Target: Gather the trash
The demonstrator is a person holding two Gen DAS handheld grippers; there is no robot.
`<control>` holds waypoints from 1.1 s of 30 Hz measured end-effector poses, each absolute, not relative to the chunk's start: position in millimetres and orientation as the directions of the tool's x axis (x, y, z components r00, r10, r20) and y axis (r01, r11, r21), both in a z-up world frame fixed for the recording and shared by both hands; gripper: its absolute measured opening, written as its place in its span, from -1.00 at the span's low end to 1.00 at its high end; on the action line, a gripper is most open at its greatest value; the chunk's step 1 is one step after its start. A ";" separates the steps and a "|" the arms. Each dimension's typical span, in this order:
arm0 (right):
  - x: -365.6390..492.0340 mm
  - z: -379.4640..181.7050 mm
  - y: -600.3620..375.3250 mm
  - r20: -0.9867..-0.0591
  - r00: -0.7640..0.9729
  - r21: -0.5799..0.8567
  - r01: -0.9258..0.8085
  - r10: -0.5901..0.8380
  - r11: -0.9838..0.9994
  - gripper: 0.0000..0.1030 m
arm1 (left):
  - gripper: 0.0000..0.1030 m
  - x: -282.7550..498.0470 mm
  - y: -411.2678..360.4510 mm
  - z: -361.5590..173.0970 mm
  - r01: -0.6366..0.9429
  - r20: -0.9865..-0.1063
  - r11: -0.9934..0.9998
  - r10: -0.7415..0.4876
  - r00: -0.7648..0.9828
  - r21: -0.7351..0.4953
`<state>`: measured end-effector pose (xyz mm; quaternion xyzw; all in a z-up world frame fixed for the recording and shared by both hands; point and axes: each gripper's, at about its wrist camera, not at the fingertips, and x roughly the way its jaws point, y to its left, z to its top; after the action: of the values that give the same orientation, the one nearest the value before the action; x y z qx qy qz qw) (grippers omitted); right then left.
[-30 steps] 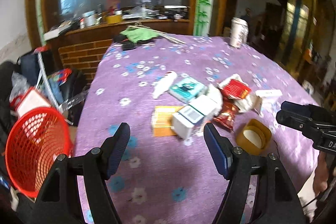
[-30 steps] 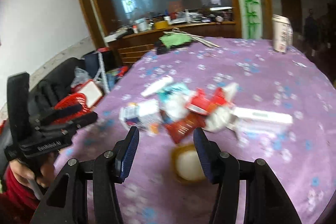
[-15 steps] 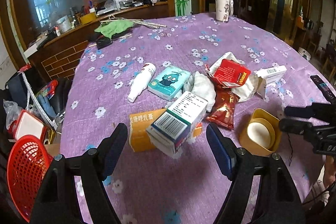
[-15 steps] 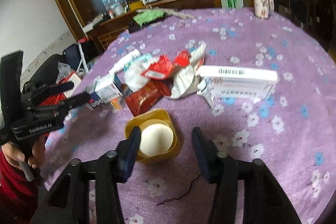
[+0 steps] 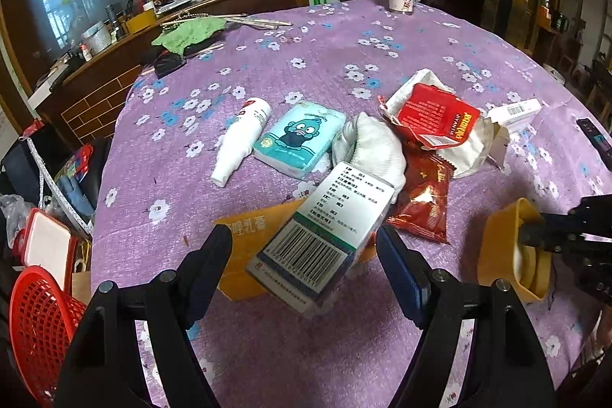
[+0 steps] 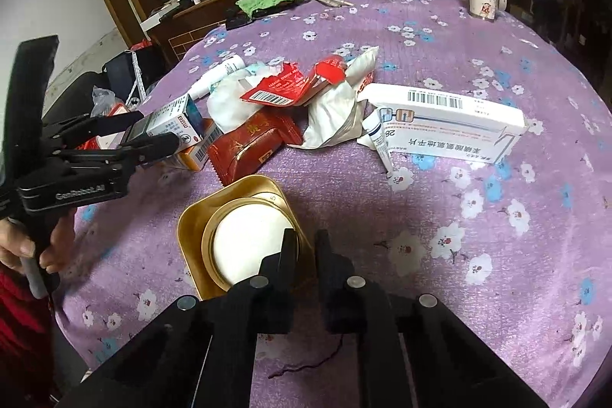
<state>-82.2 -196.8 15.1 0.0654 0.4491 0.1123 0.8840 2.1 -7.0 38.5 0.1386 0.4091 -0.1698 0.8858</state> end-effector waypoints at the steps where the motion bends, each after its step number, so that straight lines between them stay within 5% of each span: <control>1: -82.8 16.0 -197.4 -0.776 0.575 0.219 -0.138 0.258 0.966 -0.80 | 0.39 2.0 -6.5 38.2 0.413 -0.769 0.905 -0.192 0.610 0.101; 2: -83.3 17.1 -198.4 -0.771 0.581 0.221 -0.136 0.259 0.966 -0.80 | 0.30 2.1 -6.1 38.3 0.409 -0.766 0.908 -0.197 0.612 0.093; 4: -83.8 19.3 -199.0 -0.763 0.591 0.227 -0.132 0.260 0.965 -0.80 | -0.19 3.2 -5.4 36.9 0.396 -0.769 0.916 -0.205 0.605 0.068; 6: -84.4 21.4 -198.3 -0.757 0.596 0.232 -0.136 0.267 0.963 -0.80 | -0.35 3.3 -4.8 33.4 0.386 -0.773 0.922 -0.220 0.595 0.034; 33: -104.0 42.4 -180.5 -0.666 0.717 0.164 -0.130 0.208 0.978 -0.80 | -0.35 -76.9 11.1 43.9 0.183 -0.614 0.983 -0.162 0.773 -0.029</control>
<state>-104.0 -180.5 42.4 0.0528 0.3652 0.0914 0.9249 -76.9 11.1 43.9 0.0161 0.3245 -0.0916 0.9413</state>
